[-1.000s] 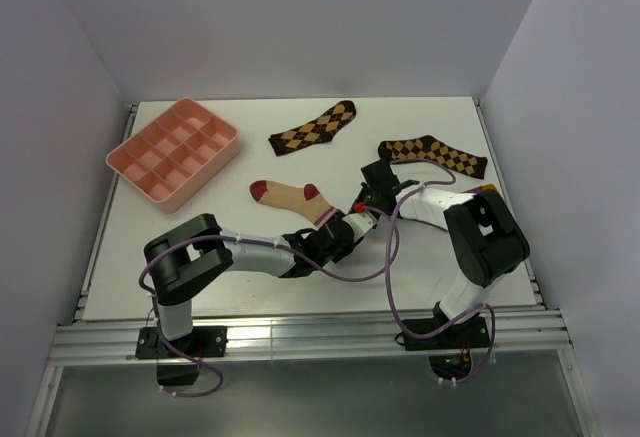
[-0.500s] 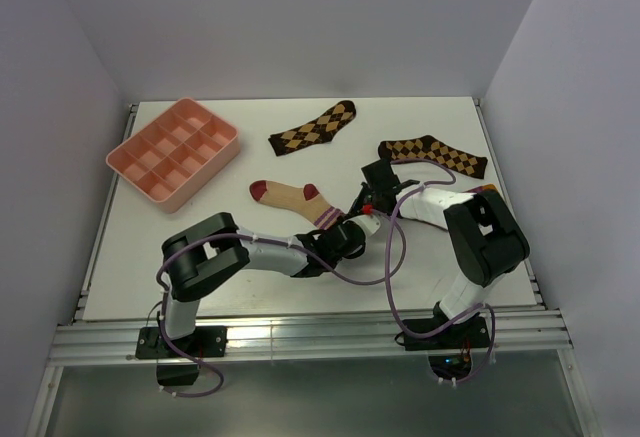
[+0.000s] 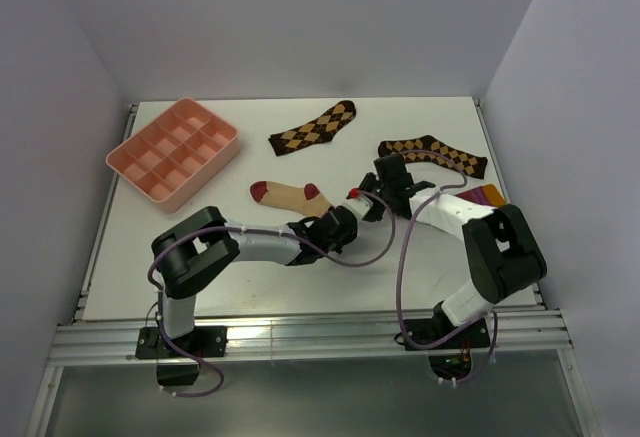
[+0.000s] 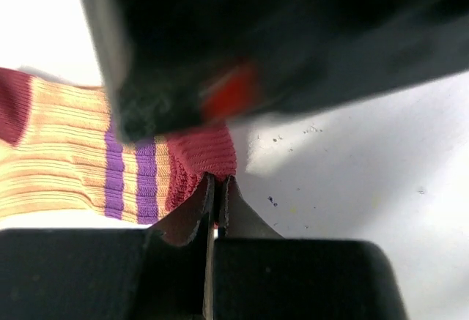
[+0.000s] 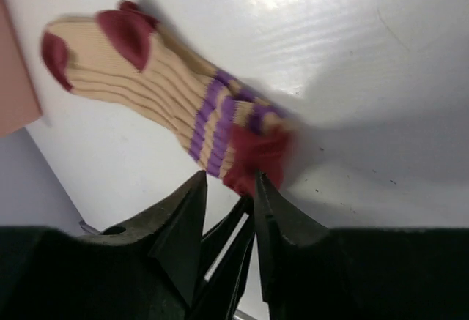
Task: Roll the socks
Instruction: Roll the sock at the center of the board.
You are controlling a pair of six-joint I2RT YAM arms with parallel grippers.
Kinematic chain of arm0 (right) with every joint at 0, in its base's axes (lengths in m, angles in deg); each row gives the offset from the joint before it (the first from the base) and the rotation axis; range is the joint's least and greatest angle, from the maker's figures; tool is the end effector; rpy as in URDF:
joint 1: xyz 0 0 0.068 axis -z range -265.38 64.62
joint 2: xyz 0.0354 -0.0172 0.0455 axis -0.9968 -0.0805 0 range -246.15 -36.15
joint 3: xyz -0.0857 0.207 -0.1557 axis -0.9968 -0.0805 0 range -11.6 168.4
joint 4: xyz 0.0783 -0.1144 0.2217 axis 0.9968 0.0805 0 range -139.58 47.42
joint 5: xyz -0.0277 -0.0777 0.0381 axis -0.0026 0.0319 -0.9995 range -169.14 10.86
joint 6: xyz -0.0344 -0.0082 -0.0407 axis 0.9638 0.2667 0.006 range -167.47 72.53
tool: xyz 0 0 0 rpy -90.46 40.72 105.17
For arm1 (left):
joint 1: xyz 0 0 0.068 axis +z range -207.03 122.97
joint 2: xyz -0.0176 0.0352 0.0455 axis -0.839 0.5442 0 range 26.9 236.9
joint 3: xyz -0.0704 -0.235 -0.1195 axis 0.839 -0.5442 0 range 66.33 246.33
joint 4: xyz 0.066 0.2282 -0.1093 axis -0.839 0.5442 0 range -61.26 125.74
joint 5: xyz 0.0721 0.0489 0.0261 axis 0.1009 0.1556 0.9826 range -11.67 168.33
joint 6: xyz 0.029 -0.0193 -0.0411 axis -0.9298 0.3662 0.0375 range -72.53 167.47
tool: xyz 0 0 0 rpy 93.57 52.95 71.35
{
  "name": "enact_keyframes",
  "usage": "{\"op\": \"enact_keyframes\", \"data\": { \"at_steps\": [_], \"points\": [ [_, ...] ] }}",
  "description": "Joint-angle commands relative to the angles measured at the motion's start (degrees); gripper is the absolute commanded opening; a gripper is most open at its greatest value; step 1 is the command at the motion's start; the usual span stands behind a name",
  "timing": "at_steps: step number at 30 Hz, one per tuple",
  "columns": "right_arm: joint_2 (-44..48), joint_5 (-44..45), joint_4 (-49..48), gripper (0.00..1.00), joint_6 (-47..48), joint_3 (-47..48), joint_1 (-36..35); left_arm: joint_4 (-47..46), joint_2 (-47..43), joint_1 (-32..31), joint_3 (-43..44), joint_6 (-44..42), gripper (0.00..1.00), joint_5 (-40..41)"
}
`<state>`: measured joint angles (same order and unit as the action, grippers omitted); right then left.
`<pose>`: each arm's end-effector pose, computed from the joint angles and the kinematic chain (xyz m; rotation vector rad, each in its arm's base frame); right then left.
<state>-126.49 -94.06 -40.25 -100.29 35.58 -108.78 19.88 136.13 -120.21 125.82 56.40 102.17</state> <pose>0.2784 0.1306 0.1677 0.5610 2.6032 0.8316 0.1896 -0.3430 0.1449 0.8182 2.0650 -0.2175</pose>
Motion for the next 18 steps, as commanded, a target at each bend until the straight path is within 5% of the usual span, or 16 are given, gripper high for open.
{"op": "enact_keyframes", "data": {
  "at_steps": [1,6,18],
  "points": [
    [5.3,-0.2,-3.3,0.41,1.0,0.7,2.1,6.0,-1.5,2.9,-1.4,8.1,0.0,-11.9],
    [8.8,1.3,-3.4,0.62,1.0,-0.6,5.5,6.6,-2.4,7.2,-2.0,13.6,0.0,-20.8],
    [17.5,1.4,-16.8,0.64,-0.2,-17.0,7.0,0.3,-1.9,19.7,-6.0,29.6,0.0,-45.4]
  ]
}}
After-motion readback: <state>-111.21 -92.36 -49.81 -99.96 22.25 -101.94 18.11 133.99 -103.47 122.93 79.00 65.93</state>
